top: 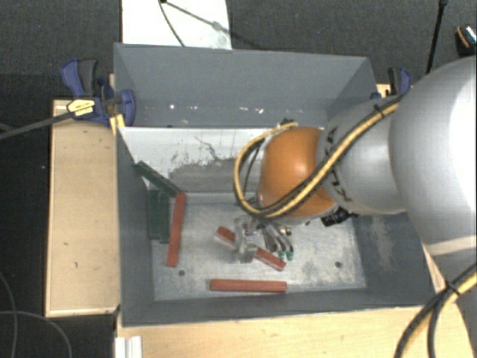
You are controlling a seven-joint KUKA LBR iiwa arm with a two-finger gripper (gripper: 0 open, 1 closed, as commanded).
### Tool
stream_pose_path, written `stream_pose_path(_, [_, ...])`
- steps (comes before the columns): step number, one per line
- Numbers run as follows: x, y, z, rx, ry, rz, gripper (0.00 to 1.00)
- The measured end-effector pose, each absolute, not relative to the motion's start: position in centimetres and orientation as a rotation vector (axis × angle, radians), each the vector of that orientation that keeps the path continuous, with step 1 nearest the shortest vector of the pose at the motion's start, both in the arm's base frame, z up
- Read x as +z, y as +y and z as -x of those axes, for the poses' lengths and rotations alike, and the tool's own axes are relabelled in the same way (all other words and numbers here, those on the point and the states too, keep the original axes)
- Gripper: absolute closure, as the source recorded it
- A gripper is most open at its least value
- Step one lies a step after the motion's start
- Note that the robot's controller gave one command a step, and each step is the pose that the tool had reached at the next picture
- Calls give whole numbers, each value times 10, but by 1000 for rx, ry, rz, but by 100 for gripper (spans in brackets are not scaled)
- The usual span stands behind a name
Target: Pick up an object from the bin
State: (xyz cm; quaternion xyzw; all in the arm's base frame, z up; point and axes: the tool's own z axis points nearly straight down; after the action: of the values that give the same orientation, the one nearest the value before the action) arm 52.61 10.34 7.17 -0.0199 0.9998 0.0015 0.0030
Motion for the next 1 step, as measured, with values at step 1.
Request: stream_pose_path(1, [70,103,-525,3,3138,57,0])
